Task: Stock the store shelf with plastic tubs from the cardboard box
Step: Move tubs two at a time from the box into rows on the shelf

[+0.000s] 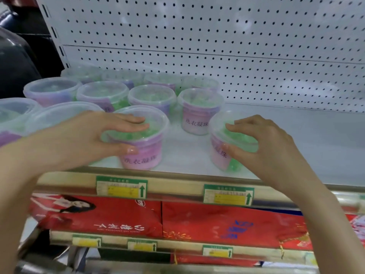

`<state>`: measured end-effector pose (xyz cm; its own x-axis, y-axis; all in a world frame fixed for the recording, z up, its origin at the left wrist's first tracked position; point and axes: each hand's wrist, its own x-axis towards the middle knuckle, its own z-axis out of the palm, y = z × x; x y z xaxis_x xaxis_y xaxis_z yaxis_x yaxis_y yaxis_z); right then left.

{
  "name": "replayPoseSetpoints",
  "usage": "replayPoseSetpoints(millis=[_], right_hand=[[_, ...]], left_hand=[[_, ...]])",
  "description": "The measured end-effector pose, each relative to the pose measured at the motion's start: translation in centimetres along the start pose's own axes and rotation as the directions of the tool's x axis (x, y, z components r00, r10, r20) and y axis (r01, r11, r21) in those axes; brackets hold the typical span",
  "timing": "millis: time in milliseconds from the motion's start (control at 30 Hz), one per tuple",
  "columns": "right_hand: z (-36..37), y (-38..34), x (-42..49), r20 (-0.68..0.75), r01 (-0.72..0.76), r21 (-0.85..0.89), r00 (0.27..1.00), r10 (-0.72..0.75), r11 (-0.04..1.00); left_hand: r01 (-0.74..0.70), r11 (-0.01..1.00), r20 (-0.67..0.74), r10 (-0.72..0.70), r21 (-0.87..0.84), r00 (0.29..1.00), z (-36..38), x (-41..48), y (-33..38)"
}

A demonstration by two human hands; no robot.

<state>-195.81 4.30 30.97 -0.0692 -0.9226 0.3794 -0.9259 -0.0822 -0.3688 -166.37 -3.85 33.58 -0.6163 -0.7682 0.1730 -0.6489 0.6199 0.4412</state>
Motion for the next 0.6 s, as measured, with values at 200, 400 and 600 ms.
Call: replayPoseSetpoints(millis=[200,400,600], right_hand=[[0.1,-1.2,0.5,0.064,0.094,0.098,0.993,-0.1,0.991],[0.4,-2.1,1.3,0.146,0.164,0.279,0.967,-0.21,0.946],[1.8,-3.3,0.5,-0.002,0.166,-0.083,0.986,-0.166,0.983]], left_hand=[[0.03,0.997,0.032,-0.033,0.076,0.999,-0.7,-0.1,-0.1],[-0.026,1.0,-0.091,0.027,0.014,0.996,1.7,-0.1,0.3],[-0.051,0.997,-0.115,0.044,-0.057,0.992,1.8,-0.1,0.1]])
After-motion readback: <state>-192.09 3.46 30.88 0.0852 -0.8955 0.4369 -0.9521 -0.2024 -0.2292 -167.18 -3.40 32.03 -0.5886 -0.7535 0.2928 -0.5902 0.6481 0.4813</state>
